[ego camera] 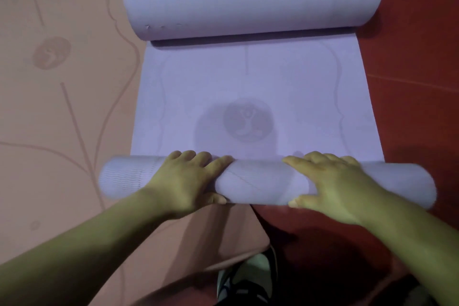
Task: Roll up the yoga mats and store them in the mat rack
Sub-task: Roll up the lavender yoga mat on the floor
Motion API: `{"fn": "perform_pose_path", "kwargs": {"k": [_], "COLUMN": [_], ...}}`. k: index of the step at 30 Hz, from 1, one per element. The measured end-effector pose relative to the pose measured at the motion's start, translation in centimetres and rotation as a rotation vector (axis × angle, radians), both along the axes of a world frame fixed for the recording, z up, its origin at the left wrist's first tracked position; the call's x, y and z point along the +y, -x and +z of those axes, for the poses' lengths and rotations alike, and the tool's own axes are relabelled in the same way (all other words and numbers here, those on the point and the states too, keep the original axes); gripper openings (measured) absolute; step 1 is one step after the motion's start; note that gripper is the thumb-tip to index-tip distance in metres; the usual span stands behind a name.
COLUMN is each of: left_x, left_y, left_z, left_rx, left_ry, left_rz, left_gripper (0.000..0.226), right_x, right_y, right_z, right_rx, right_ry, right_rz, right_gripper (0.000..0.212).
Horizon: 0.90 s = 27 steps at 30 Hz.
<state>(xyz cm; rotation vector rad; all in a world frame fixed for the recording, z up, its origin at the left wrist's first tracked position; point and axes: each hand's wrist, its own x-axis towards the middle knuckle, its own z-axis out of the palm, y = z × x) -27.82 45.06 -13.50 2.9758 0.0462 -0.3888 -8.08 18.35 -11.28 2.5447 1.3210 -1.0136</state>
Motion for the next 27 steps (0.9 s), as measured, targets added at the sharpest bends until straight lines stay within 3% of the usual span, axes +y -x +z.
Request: {"fn": "perform_pose_path", "kwargs": {"k": [4, 9, 14, 20, 27], "left_x": [-2.6, -3.3, -3.5, -3.6, -4.8], "left_y": [2.6, 3.4, 3.5, 3.4, 4.4], "left_z": [-0.4, -0.8, -0.8, -0.7, -0.6], "left_rx": [0.058, 0.056, 0.061, 0.021, -0.086], "left_ry": [0.034, 0.042, 0.038, 0.044, 0.005], "left_rz": [-0.037, -0.014, -0.005, 0.039, 0.077], "left_gripper": [0.087, 0.087, 0.088, 0.087, 0.084], "right_x": [-2.6, -3.5, -4.0, -3.5, -2.7], "right_y": [2.1, 4.1, 7.3, 6.1, 4.7], "right_z": [-0.4, -0.7, -1.6, -1.9, -1.3], "right_rx": [0.121, 0.053, -0.174, -0.104, -0.007], "right_ry": [0.063, 0.071, -0.189, -0.05, 0.028], "right_rz": [-0.003, -0.019, -0.086, -0.1, -0.081], "right_gripper": [0.095, 0.098, 0.083, 0.082, 0.097]}}
